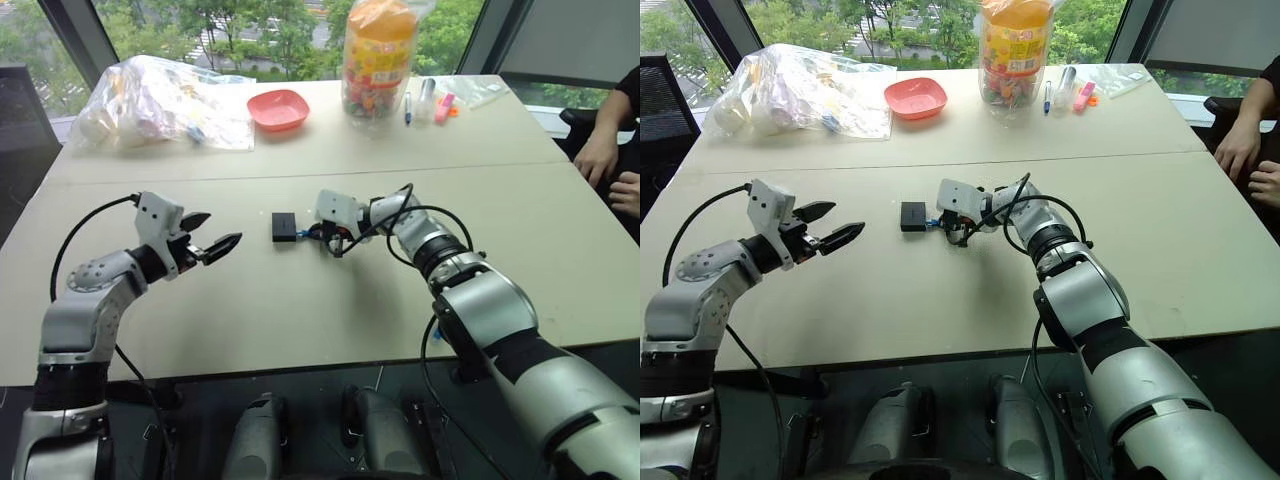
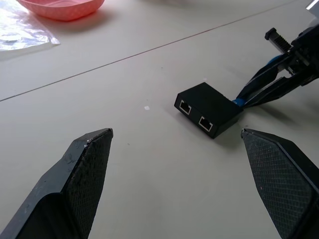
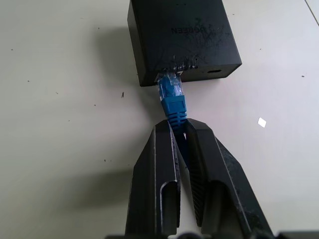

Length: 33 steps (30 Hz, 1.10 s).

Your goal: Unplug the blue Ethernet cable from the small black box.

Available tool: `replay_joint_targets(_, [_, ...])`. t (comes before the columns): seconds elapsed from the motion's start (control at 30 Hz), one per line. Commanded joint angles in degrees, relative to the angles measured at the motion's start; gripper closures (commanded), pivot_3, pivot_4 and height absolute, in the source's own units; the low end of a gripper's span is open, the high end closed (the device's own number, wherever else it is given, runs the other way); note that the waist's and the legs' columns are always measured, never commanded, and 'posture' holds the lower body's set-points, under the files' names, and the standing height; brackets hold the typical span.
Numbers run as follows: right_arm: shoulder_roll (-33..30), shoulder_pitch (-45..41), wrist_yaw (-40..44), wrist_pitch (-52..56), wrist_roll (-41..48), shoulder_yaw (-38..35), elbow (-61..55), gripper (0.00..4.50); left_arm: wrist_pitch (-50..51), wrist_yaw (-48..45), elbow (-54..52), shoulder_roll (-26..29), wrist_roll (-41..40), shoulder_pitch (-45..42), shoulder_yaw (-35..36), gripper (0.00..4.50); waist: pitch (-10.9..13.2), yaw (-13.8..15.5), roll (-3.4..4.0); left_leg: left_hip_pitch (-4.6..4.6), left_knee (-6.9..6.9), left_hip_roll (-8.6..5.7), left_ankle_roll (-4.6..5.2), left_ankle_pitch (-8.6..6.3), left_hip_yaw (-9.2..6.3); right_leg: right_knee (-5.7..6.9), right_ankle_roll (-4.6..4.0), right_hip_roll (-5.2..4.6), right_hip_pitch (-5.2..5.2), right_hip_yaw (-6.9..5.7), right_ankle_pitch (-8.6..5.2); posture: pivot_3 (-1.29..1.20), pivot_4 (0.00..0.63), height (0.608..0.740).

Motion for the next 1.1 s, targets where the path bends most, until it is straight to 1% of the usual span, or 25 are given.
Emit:
replay_joint_targets(0.03, [-3.9, -1.0, -11.2, -6.6, -3.7, 1.0, -3.2, 4.43, -3.5, -1.8, 4.7, -0.3, 1.2, -4.4, -0.8, 0.19, 0.0, 0.3, 0.02, -0.01, 0.00, 0.00, -0.02, 0.01, 0.01, 0.01, -0.01, -0.02, 0.00, 0.00, 0.00, 0.00, 0.150, 0.740])
replay_joint_targets(0.1, [-7.1, -0.4, -23.8, -12.8, -7.4, 1.7, -6.9, 4.43, -3.3, -3.1, 11.9, -1.8, -0.5, -10.1, 0.2, 0.19, 0.0, 0.8, 0.02, -0.07, 0.01, -0.03, -0.06, 0.03, -0.01, -0.03, -0.03, -0.03, -0.02, 0.00, -0.02, 0.00, 0.150, 0.740])
replay_joint_targets(0.13, [-8.7, -0.1, -30.8, -15.3, -9.3, 1.9, -9.0, 4.43, -0.9, -3.4, 16.2, -2.8, -2.7, -13.6, 1.8, 0.19, 0.0, 0.8, 0.02, -0.11, 0.01, -0.12, -0.06, 0.04, -0.04, -0.02, -0.03, -0.09, -0.03, 0.00, -0.02, 0.00, 0.150, 0.740])
replay_joint_targets(0.17, [-9.8, 0.2, -35.7, -17.3, -10.9, 2.2, -10.7, 4.43, 1.8, -4.3, 19.8, -3.3, -4.8, -16.5, 3.1, 0.19, 0.1, 0.7, 0.01, -0.23, 0.02, -0.16, -0.06, 0.05, -0.03, -0.05, -0.03, -0.11, -0.12, 0.00, -0.02, 0.00, 0.150, 0.740])
replay_joint_targets(0.23, [-12.1, 1.2, -42.2, -20.4, -14.4, 3.5, -13.8, 4.43, 5.2, -7.8, 24.8, -3.8, -7.8, -20.8, 4.2, 0.19, 0.0, 0.3, -0.01, -0.31, 0.03, -0.29, -0.04, 0.06, -0.03, -0.07, 0.01, -0.15, -0.16, 0.00, -0.01, 0.00, 0.150, 0.740])
replay_joint_targets(0.27, [-13.1, 1.7, -44.4, -21.6, -15.8, 4.1, -15.3, 4.43, 5.8, -9.7, 26.9, -3.9, -8.0, -22.7, 3.8, 0.19, 0.0, 0.1, -0.01, -0.33, 0.02, -0.30, -0.01, 0.04, 0.00, -0.10, 0.15, -0.15, -0.18, 0.01, 0.06, 0.00, 0.150, 0.740])
replay_joint_targets(0.37, [-15.2, 3.2, -47.9, -24.2, -17.7, 4.8, -18.7, 4.43, 5.7, -15.2, 34.8, -4.8, -7.8, -29.8, 2.4, 0.19, 0.0, -0.2, -0.01, -0.32, -0.05, -0.31, 0.04, 0.02, 0.08, -0.06, 0.28, -0.08, -0.19, 0.02, 0.05, 0.00, 0.150, 0.740])
replay_joint_targets(0.5, [-16.3, 3.5, -51.5, -25.4, -19.4, 5.1, -20.5, 4.43, 1.9, -22.3, 46.4, -6.8, -5.9, -39.0, 1.4, 0.19, 0.1, -0.1, -0.05, -0.31, -0.06, -0.31, 0.02, 0.05, 0.19, -0.04, 0.31, 0.00, -0.19, 0.00, 0.03, 0.00, 0.150, 0.740])
replay_joint_targets(0.57, [-17.1, 3.8, -53.2, -25.5, -20.3, 5.2, -21.1, 4.43, -3.0, -23.7, 53.4, -8.9, -2.6, -43.5, -0.4, 0.19, 0.1, 0.0, -0.05, -0.31, -0.03, -0.31, 0.01, 0.06, 0.22, -0.05, 0.32, -0.01, -0.17, 0.01, 0.04, 0.00, 0.150, 0.740])
replay_joint_targets(0.67, [-17.4, 4.2, -53.4, -25.7, -20.1, 5.0, -21.9, 4.43, -7.0, -25.3, 60.8, -10.7, -0.3, -48.6, -0.5, 0.19, 0.1, 0.1, -0.05, -0.22, 0.01, -0.33, 0.02, 0.06, 0.20, -0.07, 0.32, -0.02, -0.04, 0.01, 0.04, 0.00, 0.150, 0.740])
replay_joint_targets(0.8, [-18.0, 5.2, -53.0, -25.7, -20.2, 5.1, -24.1, 4.43, -10.4, -26.2, 67.6, -12.5, 1.6, -54.0, 0.7, 0.19, 0.1, 0.0, -0.08, -0.23, 0.00, -0.33, 0.03, 0.06, 0.20, -0.06, 0.32, -0.02, -0.07, 0.02, 0.04, 0.00, 0.150, 0.740])
replay_joint_targets(0.93, [-18.3, 6.4, -53.1, -25.2, -20.6, 5.2, -26.7, 4.43, -12.0, -27.1, 71.3, -13.4, 2.4, -56.4, 1.9, 0.19, 0.1, -0.1, -0.09, -0.24, -0.02, -0.33, 0.04, 0.05, 0.20, -0.07, 0.32, -0.02, -0.08, 0.02, 0.04, 0.00, 0.150, 0.740])
replay_joint_targets(1.03, [-18.1, 7.5, -53.2, -24.1, -21.1, 5.2, -28.8, 4.50, -11.7, -28.6, 72.7, -14.0, 2.5, -57.2, 2.6, 1.02, 0.1, -0.1, -0.09, -0.23, -0.02, -0.32, 0.04, 0.05, 0.20, -0.05, 0.32, -0.01, -0.09, 0.02, 0.04, 0.00, 0.150, 0.740])
replay_joint_targets(1.1, [-18.1, 8.4, -52.8, -23.7, -21.2, 5.3, -30.2, 4.50, -11.6, -29.4, 73.1, -14.4, 2.6, -57.5, 3.0, 1.87, 0.1, 0.0, -0.09, -0.23, -0.01, -0.32, 0.04, 0.05, 0.19, -0.04, 0.32, -0.01, -0.09, 0.02, 0.04, 0.00, 0.150, 0.740])
